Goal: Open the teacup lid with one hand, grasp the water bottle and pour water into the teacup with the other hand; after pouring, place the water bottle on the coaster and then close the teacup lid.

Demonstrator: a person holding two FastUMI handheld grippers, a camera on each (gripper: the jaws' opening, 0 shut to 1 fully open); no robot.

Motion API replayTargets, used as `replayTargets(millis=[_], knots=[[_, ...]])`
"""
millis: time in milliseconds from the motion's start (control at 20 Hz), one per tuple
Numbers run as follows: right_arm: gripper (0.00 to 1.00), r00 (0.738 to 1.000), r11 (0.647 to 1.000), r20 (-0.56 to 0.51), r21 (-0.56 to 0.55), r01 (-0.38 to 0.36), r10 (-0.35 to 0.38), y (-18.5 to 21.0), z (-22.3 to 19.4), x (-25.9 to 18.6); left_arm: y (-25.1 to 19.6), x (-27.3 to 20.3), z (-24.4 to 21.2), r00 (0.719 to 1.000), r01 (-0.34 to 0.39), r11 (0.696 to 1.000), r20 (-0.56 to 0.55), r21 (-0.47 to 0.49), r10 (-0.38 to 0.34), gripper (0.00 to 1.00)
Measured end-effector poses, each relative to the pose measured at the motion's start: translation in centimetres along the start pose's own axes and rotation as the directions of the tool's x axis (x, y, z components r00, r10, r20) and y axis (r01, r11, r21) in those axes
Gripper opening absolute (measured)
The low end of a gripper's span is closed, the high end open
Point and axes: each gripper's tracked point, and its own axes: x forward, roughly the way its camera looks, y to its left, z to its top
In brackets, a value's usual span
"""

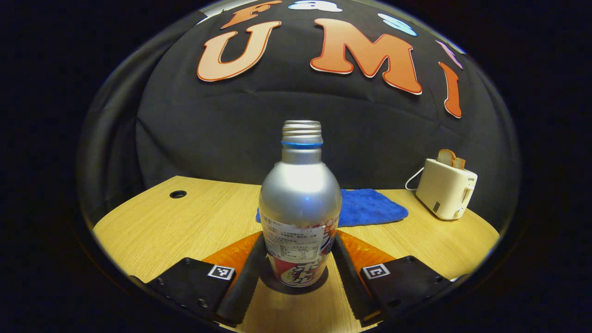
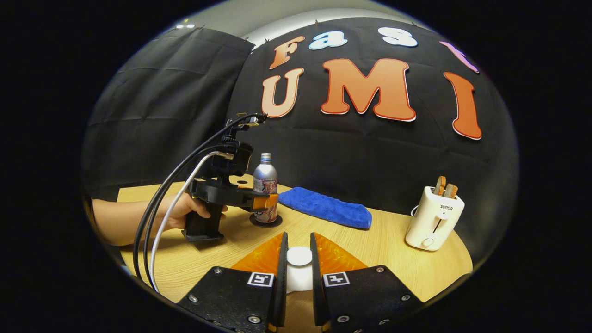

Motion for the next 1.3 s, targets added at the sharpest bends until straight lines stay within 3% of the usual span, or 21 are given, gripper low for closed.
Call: replayTargets(millis=[150,250,400,450,700,850,1000,1300], knots=[[0.24,1.000,1.000,-0.004,0.013,0.000,0.000,0.2,0.0,0.6,0.3,0.1,-0.2,1.000,0.003,1.000,0.002,-0.002,-0.003,0.87],[0.24,1.000,1.000,-0.009,0.012,0.000,0.000,0.5,-0.2,0.8,0.0,0.0,-0.7,1.000,0.016,1.000,-0.015,-0.004,-0.016,0.84],[0.24,1.000,1.000,-0.010,0.011,0.003,-0.002,0.8,0.0,1.0,0.4,-0.5,-1.3,0.999,0.016,1.000,-0.035,-0.002,-0.016,0.90],[0.24,1.000,1.000,-0.011,0.012,0.001,0.000,0.9,0.0,1.2,0.3,-0.7,-1.1,0.999,0.024,1.000,-0.028,-0.014,-0.025,0.97],[0.24,1.000,1.000,-0.008,0.010,-0.002,0.002,1.7,0.3,1.8,0.5,-3.0,-2.2,0.998,0.035,0.999,-0.056,0.024,-0.033,0.98],[0.25,1.000,1.000,-0.008,0.016,-0.007,0.007,2.1,0.2,2.5,0.8,-5.1,-1.5,0.999,0.042,0.998,-0.021,0.053,-0.041,0.94],[0.24,0.999,1.000,-0.034,0.006,0.000,0.000,2.3,-0.9,3.0,1.4,-7.8,-0.3,0.998,0.043,0.998,0.035,0.035,-0.045,0.98],[0.25,0.996,1.000,-0.085,-0.009,-0.009,0.008,3.6,-3.0,3.2,4.9,-12.3,3.3,0.981,-0.051,0.999,0.187,0.008,0.049,0.94]])
